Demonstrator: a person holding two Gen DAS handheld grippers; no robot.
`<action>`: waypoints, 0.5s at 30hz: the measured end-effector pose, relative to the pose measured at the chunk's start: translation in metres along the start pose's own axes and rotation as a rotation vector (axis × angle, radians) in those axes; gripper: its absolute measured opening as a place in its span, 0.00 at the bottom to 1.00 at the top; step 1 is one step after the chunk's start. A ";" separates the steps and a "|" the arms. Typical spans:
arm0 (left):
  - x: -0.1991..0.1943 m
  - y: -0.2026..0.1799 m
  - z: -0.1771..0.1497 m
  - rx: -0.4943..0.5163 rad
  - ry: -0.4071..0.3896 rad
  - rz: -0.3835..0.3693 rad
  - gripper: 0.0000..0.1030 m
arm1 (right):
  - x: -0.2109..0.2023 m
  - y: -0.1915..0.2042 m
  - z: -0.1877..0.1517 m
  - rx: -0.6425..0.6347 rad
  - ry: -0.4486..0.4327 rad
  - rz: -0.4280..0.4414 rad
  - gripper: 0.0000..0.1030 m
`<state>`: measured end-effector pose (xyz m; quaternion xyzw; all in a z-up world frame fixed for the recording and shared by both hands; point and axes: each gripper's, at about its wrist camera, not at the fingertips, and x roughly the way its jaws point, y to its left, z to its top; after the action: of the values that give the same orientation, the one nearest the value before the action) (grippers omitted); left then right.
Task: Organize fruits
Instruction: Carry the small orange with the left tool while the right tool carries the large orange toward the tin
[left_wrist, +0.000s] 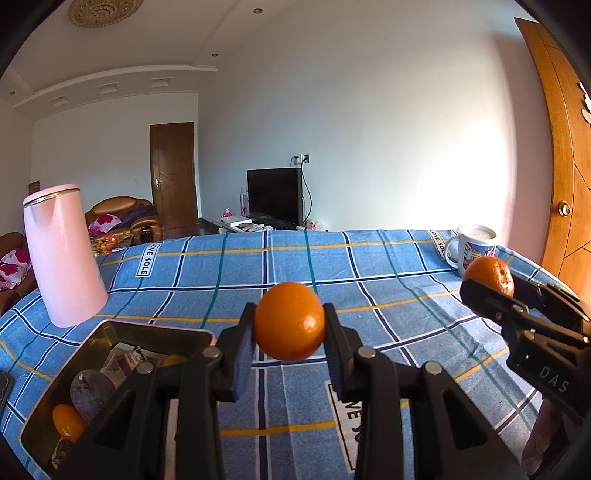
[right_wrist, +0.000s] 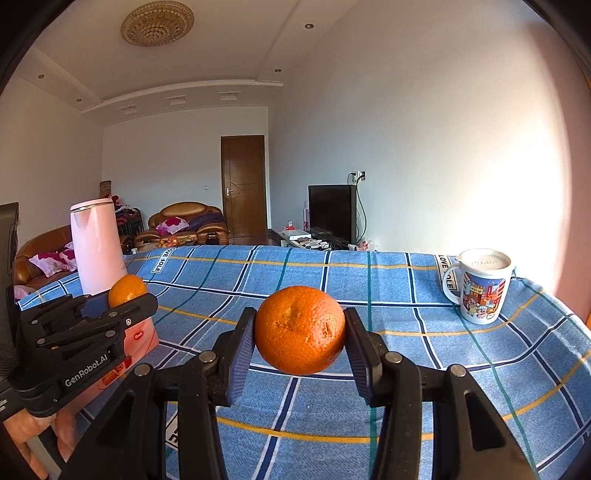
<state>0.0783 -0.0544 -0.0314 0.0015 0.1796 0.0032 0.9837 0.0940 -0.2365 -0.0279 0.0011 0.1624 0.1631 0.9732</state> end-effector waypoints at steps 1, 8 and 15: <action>-0.005 0.004 0.000 0.000 -0.005 -0.001 0.35 | 0.000 0.003 0.000 0.004 0.004 0.013 0.47; -0.037 0.040 -0.001 -0.015 -0.016 0.051 0.35 | 0.012 0.042 0.005 0.034 0.059 0.155 0.47; -0.052 0.083 -0.010 -0.053 0.013 0.107 0.35 | 0.025 0.102 0.014 -0.008 0.082 0.274 0.47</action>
<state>0.0255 0.0284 -0.0222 -0.0148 0.1854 0.0604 0.9807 0.0884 -0.1315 -0.0168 0.0127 0.1999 0.2951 0.9342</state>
